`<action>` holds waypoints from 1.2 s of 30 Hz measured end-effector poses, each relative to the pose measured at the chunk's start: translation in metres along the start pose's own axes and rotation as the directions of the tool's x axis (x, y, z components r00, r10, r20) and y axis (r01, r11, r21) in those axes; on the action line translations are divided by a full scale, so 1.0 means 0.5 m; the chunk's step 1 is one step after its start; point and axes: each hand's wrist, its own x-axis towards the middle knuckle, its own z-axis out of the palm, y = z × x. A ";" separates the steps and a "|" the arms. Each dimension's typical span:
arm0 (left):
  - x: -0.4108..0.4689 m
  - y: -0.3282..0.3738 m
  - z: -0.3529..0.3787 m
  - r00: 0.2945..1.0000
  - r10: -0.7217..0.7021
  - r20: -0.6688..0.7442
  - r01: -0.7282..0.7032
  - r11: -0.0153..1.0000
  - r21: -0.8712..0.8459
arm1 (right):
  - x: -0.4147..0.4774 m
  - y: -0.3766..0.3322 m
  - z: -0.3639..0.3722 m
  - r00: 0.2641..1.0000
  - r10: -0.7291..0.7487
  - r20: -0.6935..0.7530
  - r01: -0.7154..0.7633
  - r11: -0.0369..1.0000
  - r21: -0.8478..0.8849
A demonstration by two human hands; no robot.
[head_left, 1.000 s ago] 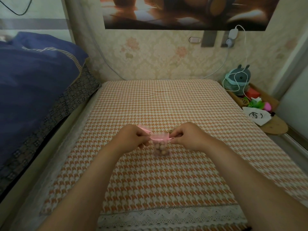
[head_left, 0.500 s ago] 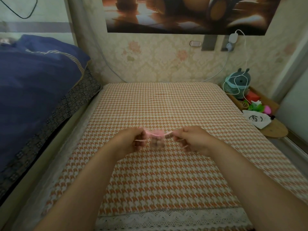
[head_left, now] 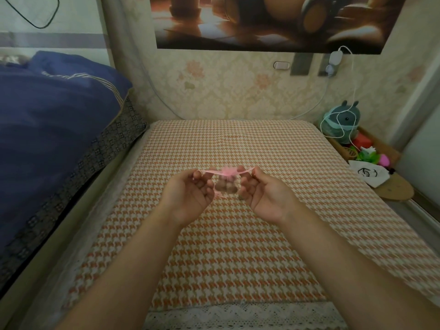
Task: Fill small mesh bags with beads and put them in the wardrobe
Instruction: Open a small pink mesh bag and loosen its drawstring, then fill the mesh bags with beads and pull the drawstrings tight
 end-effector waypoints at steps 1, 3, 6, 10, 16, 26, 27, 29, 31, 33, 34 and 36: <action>-0.001 -0.001 0.002 0.999 0.001 0.039 0.000 1.000 -0.010 | 0.000 0.000 0.003 1.000 0.007 -0.017 -0.007 1.000 0.001; -0.005 -0.002 0.006 0.997 0.002 0.080 -0.003 1.000 0.008 | -0.001 -0.003 0.007 0.998 0.019 -0.057 -0.019 1.000 0.002; -0.004 -0.006 0.010 1.000 -0.011 0.022 0.009 0.996 0.088 | 0.001 -0.007 0.005 0.991 0.021 -0.135 -0.022 1.000 -0.007; 0.005 -0.023 0.010 0.993 0.050 -0.105 -0.002 0.911 0.413 | 0.003 -0.003 -0.011 0.983 -0.007 -0.183 -0.034 0.975 -0.218; 0.009 -0.045 0.001 0.968 0.245 0.052 -0.149 0.397 0.905 | 0.006 0.011 -0.026 0.992 -0.127 0.002 0.084 0.643 -0.761; 0.014 -0.051 -0.029 0.986 -0.019 0.164 -0.165 -0.130 0.978 | 0.001 0.010 -0.031 0.987 -0.042 0.154 0.149 -0.096 -0.984; 0.014 -0.051 -0.029 0.984 -0.029 0.177 -0.180 -0.179 0.967 | 0.003 0.011 -0.034 0.990 -0.034 0.137 0.132 -0.127 -0.983; 0.016 -0.056 -0.028 0.974 -0.001 0.226 -0.219 -0.241 0.946 | 0.004 0.015 -0.040 0.989 -0.043 0.139 0.130 -0.160 -0.978; 0.018 -0.061 -0.028 0.954 0.029 0.300 -0.284 -0.246 0.927 | 0.003 0.016 -0.044 0.984 -0.076 0.162 0.146 -0.186 -0.972; 0.020 -0.063 -0.031 0.943 0.032 0.333 -0.321 -0.190 0.928 | 0.001 0.015 -0.049 0.983 -0.085 0.160 0.145 -0.158 -0.977; 0.020 -0.062 -0.032 0.939 0.046 0.341 -0.328 -0.184 0.927 | 0.001 0.014 -0.053 0.985 -0.075 0.155 0.144 -0.136 -0.980; 0.018 -0.057 -0.034 0.952 0.071 0.298 -0.281 -0.185 0.942 | -0.002 0.012 -0.055 0.991 -0.047 0.126 0.123 -0.071 -0.990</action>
